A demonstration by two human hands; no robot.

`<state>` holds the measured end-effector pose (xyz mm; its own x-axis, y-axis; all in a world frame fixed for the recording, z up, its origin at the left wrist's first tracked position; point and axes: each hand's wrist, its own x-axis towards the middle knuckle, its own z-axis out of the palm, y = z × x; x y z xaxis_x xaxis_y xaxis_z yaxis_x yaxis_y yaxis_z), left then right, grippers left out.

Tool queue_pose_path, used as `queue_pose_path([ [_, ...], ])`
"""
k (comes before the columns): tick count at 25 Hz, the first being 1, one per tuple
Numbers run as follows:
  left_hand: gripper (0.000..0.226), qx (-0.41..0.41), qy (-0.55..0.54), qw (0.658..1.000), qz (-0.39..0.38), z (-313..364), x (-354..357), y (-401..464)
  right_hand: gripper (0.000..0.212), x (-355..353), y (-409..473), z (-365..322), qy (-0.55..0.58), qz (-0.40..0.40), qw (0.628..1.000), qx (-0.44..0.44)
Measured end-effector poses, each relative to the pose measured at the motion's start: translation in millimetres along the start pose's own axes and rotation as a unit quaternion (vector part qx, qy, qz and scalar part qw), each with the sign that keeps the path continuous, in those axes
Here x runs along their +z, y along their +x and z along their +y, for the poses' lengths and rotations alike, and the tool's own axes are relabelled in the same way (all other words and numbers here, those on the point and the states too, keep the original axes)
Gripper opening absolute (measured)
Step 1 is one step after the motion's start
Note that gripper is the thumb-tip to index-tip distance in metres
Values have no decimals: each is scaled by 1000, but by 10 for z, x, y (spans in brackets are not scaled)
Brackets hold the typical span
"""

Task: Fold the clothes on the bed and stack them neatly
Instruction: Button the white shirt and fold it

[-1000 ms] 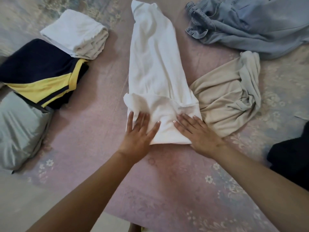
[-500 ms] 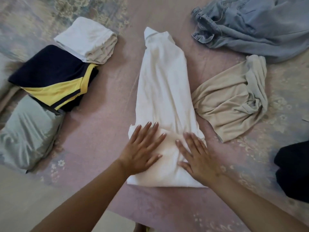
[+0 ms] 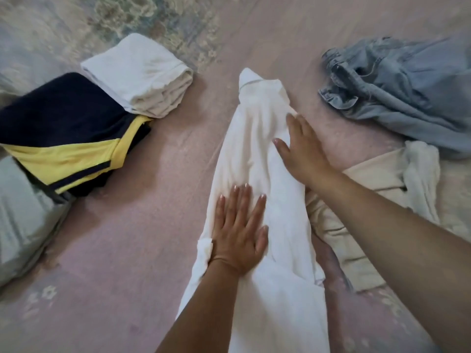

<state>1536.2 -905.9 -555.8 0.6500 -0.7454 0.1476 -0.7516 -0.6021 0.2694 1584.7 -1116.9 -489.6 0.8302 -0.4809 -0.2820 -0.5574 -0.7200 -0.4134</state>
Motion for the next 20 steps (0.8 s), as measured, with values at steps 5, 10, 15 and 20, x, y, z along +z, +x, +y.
queue_pose_path([
  [5,61,2,8,1000,10,-22,91,-11,92,-309,933,-216,112,-75,982,130],
  [10,61,6,7,1000,11,-45,111,22,56,-489,1072,-263,322,-86,934,127],
  [15,61,4,21,1000,-11,-33,73,34,38,-154,46,-11,57,-36,941,-333],
  [20,43,-5,16,995,95,12,-38,15,59,99,-421,386,-110,-51,927,-354],
])
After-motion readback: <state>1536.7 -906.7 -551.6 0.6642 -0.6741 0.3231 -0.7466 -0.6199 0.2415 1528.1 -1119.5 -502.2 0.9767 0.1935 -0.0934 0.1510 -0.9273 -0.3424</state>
